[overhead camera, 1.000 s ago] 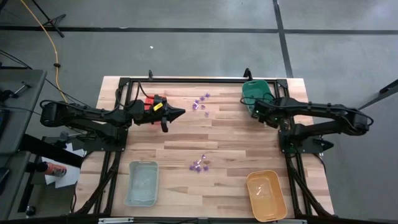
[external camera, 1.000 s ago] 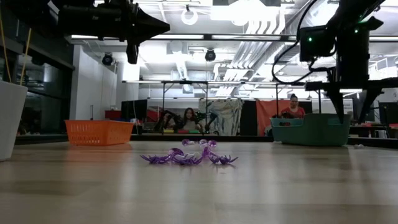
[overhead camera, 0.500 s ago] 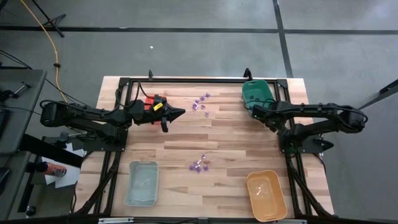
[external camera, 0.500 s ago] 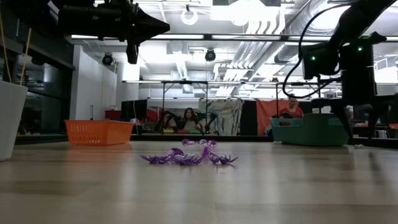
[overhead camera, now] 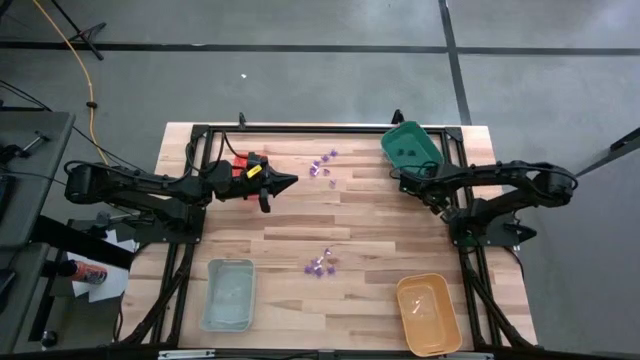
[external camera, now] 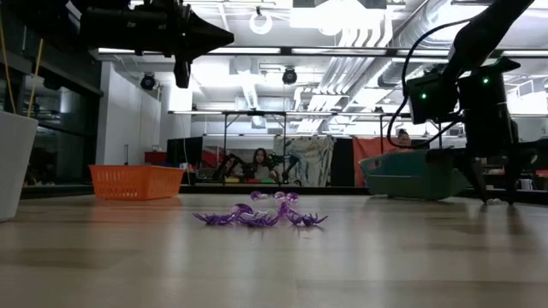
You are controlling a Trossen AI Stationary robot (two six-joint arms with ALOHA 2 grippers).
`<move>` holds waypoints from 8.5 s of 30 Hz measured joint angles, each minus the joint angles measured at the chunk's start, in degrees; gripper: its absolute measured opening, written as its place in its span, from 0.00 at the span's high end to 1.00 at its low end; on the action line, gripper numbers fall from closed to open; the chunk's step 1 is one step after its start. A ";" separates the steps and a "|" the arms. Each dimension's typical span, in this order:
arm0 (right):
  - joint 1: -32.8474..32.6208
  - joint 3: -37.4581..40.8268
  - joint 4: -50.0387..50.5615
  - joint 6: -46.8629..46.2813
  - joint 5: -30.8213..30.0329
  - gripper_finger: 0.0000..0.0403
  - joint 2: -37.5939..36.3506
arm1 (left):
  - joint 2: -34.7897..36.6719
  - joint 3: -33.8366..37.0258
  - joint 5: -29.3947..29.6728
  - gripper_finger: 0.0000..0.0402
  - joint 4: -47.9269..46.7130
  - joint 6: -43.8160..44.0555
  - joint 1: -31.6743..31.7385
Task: Sort Halloween decoration
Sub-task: Put the white bone toy into the orange bin
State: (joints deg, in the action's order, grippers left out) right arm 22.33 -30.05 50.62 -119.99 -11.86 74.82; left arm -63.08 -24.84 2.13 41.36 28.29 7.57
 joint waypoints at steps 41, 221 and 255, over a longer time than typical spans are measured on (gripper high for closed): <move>-16.93 -5.67 0.66 9.28 -6.17 0.99 -5.41 | -0.01 0.00 0.02 1.00 0.87 1.64 0.00; -3.77 -42.97 -15.56 103.68 20.09 0.41 20.77 | 7.05 -11.06 -0.10 1.00 8.55 1.46 2.54; 8.41 -46.80 8.81 114.21 6.33 0.41 33.20 | -2.54 -18.47 -10.57 1.00 -26.73 7.50 6.11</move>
State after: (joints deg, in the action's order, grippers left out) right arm 30.74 -76.84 59.42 -5.78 -5.53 108.03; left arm -65.63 -43.31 -8.44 14.63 35.79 13.69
